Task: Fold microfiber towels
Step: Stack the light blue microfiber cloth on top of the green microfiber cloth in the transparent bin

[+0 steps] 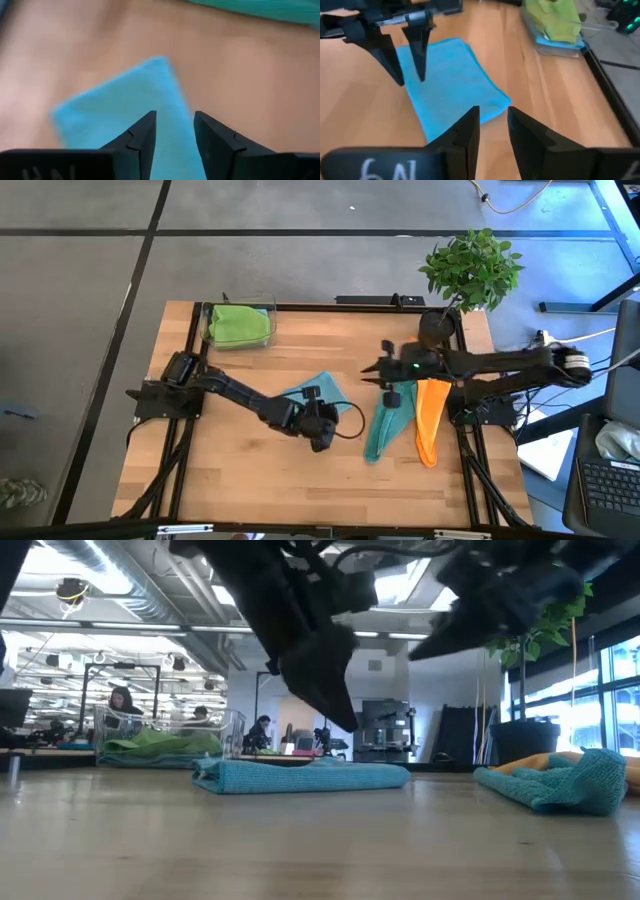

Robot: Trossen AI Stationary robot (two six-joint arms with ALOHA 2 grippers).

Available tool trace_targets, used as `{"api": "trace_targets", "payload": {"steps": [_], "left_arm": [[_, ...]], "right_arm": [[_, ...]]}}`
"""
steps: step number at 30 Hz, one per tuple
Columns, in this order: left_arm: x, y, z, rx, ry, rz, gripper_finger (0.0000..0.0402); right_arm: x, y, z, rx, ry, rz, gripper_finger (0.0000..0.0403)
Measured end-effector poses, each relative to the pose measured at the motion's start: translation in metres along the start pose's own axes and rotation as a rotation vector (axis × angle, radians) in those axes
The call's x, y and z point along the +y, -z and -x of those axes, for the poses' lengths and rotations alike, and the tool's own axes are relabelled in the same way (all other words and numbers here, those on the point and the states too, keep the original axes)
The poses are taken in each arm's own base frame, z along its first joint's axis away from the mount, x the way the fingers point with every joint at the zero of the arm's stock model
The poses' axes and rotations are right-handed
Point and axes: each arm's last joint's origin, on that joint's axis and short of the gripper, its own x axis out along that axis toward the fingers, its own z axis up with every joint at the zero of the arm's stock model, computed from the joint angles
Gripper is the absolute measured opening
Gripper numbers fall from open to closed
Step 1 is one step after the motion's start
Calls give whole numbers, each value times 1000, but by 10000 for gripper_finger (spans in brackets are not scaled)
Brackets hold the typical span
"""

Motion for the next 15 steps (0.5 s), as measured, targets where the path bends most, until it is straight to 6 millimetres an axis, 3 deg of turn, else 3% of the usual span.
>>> {"api": "trace_targets", "payload": {"steps": [4,9,15], "left_arm": [[-4,1,1,29,111,17,127],[-11,8,6,72,116,-25,136],[-12,16,-14,112,89,-35,150]], "right_arm": [[10,26,14,-145,12,-68,103],[17,51,19,-308,35,-90,103],[20,66,18,-309,30,-106,103]]}}
